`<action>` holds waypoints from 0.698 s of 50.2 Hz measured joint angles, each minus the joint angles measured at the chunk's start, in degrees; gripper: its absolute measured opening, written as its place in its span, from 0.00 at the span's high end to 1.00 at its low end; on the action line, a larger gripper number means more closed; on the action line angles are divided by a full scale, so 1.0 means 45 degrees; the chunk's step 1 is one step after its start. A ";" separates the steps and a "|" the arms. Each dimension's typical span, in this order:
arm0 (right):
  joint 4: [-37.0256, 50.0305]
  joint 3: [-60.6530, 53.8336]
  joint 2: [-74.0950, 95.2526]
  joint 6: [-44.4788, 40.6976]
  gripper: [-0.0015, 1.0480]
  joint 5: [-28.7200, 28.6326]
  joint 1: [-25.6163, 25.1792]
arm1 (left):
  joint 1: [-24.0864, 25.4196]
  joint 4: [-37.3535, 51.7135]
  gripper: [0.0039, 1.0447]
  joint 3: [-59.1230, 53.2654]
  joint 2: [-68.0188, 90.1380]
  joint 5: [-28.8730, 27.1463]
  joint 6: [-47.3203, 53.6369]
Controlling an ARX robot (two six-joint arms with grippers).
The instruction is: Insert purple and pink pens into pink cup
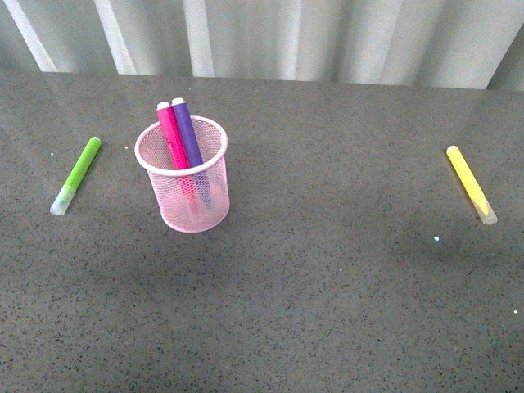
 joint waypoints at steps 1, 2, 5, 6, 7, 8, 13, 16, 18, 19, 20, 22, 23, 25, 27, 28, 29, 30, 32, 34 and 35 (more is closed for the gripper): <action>-0.0097 0.0000 -0.0097 0.0005 0.97 0.0000 0.0000 | 0.0000 0.0000 0.06 0.0000 0.0000 0.0000 0.0000; -0.0194 0.0000 -0.0194 0.0005 0.97 0.0000 0.0000 | 0.0000 0.0000 0.06 0.0000 0.0000 0.0000 -0.0005; -0.0423 0.0000 -0.0423 0.0005 0.97 0.0000 0.0000 | 0.0000 0.0000 0.06 0.0000 0.0000 -0.0005 0.0000; -0.0505 0.0000 -0.0515 0.0005 0.97 0.0000 0.0000 | 0.0000 0.0000 0.06 0.0000 0.0000 -0.0005 0.0000; -0.0593 0.0000 -0.0597 0.0005 0.97 0.0000 0.0000 | 0.0000 0.0000 0.06 0.0000 0.0000 -0.0005 0.0000; -0.0670 0.0000 -0.0680 0.0005 0.97 0.0000 0.0000 | 0.0000 0.0000 0.06 0.0000 0.0000 -0.0005 0.0000; -0.1025 0.0000 -0.1030 0.0005 0.97 0.0000 0.0000 | 0.0000 0.0000 0.06 0.0000 0.0000 -0.0005 0.0000; -0.1282 0.0000 -0.1297 0.0005 0.97 0.0000 0.0000 | 0.0000 0.0000 0.06 0.0000 0.0000 0.0000 0.0000; -0.1472 0.0000 -0.1486 0.0005 0.97 0.0005 0.0000 | 0.0000 0.0000 0.06 0.0000 0.0000 -0.0005 0.0000; -0.1535 0.0000 -0.1545 0.0005 0.97 0.0000 0.0000 | 0.0000 0.0000 0.06 0.0000 0.0000 0.0000 0.0000; -0.1622 0.0000 -0.1637 0.0000 0.97 0.0000 0.0000 | 0.0000 0.0000 0.06 0.0000 0.0000 -0.0005 0.0000; -0.1763 0.0000 -0.1773 0.0005 0.97 0.0000 0.0000 | 0.0000 0.0000 0.06 0.0000 0.0000 -0.0005 0.0000; -0.1841 0.0000 -0.1851 0.0005 0.97 0.0000 0.0000 | 0.0000 0.0000 0.06 0.0000 0.0000 -0.0005 0.0000; -0.2647 0.0015 -0.2463 0.0005 0.97 0.0005 0.0000 | 0.0000 0.0000 0.06 0.0000 0.0000 -0.0005 0.0000; -0.3371 0.0010 -0.2987 0.0005 0.97 0.0000 0.0000 | 0.0000 0.0000 0.06 0.0000 0.0000 0.0000 0.0000; -0.3881 0.0005 -0.3429 0.0005 0.97 0.0000 0.0000 | 0.0000 0.0000 0.06 0.0000 0.0000 -0.0005 0.0000; -0.3993 0.0010 -0.3735 0.0005 0.97 0.0015 0.0000 | 0.0000 0.0000 0.06 0.0000 0.0000 -0.0005 0.0000; -0.3997 0.0010 -0.3886 0.0005 0.97 0.0005 0.0000 | 0.0000 0.0000 0.06 0.0000 0.0000 -0.0010 0.0000; -0.3997 0.0010 -0.3968 0.0005 0.97 0.0000 0.0000 | 0.0000 0.0000 0.06 0.0000 0.0000 -0.0005 0.0000; -0.4027 0.0010 -0.3983 0.0005 0.97 0.0005 0.0000 | 0.0000 0.0000 0.06 0.0000 -0.0010 0.0000 0.0000; -0.4041 0.0010 -0.3983 0.0005 0.97 0.0005 0.0000 | 0.0000 0.0000 0.06 0.0000 -0.0010 0.0000 0.0000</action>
